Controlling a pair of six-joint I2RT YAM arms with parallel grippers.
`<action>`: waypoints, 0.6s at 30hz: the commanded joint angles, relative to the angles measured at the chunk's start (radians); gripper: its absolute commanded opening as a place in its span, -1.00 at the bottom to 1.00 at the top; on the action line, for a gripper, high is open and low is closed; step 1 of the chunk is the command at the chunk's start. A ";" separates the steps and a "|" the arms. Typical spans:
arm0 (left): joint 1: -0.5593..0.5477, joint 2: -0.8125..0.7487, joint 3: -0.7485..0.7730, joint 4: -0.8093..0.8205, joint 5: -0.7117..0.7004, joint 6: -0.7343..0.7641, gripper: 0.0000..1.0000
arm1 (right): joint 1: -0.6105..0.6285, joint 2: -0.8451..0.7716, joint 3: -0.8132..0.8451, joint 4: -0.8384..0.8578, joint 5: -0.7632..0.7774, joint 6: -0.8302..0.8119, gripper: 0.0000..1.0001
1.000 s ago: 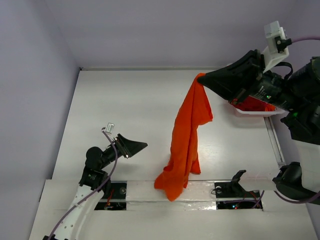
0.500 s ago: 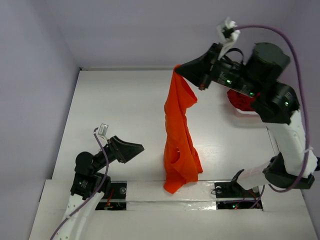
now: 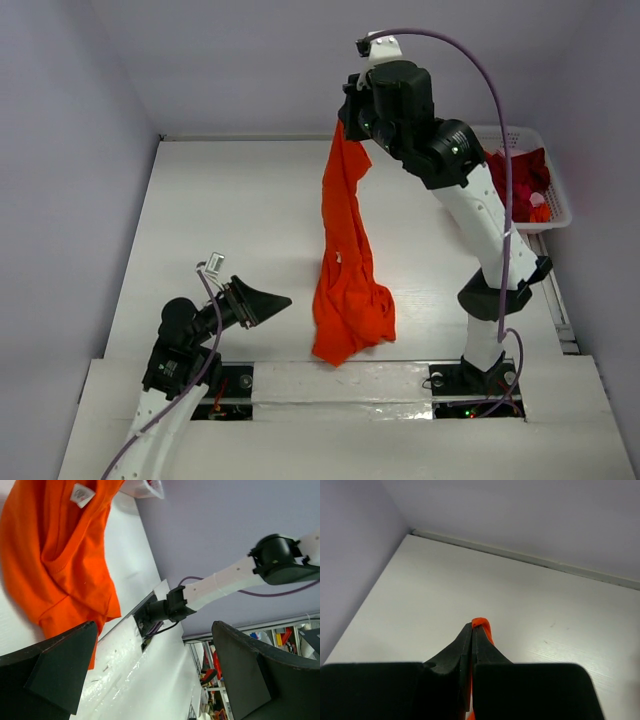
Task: Fold and stack the t-shirts
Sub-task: Flatten out the tshirt
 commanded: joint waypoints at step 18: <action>-0.005 -0.029 -0.153 0.287 -0.004 -0.033 0.98 | 0.154 -0.201 -0.361 0.167 -0.088 0.012 -1.00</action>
